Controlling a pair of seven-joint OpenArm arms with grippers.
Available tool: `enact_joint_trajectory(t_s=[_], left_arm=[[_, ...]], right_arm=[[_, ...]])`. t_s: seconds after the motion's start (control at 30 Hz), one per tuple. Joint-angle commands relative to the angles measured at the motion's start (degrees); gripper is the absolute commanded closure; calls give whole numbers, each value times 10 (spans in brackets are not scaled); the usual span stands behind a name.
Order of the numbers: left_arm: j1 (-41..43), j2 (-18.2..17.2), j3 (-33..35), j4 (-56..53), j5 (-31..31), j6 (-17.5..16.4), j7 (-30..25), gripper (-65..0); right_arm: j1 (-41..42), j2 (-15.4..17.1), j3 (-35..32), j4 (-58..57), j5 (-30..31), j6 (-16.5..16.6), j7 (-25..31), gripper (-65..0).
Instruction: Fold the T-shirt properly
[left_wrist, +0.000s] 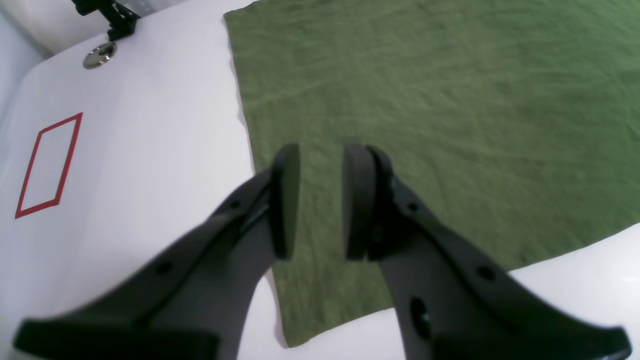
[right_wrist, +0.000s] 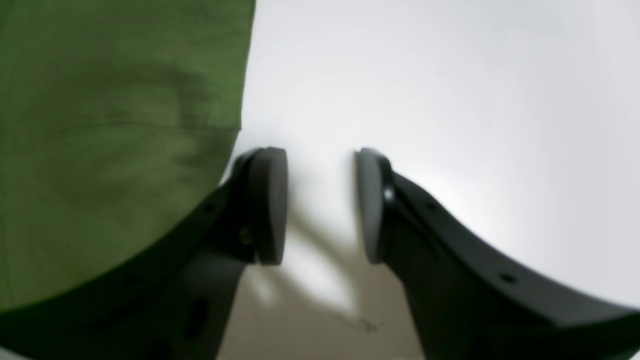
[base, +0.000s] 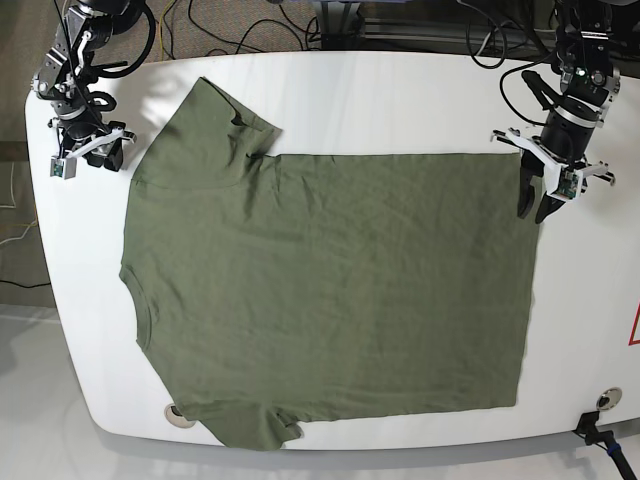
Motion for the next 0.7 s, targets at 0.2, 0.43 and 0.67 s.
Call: enact_joint_trajectory(t_s=[0.2,0.43,0.67], left_arm=[[1,-8,-3,6,-5,3,-18,-131],[-2,-7,-7,6,-7,2,-18,-127],[1,-5,-6,7,-8,2,-20,-126]], right_arm=[[-6,23,5,3,30,-1,-5,-254],[10,15,-5,-22,68,14,-51,-252],[23,3,-27,-26,78,15,-76,-253]])
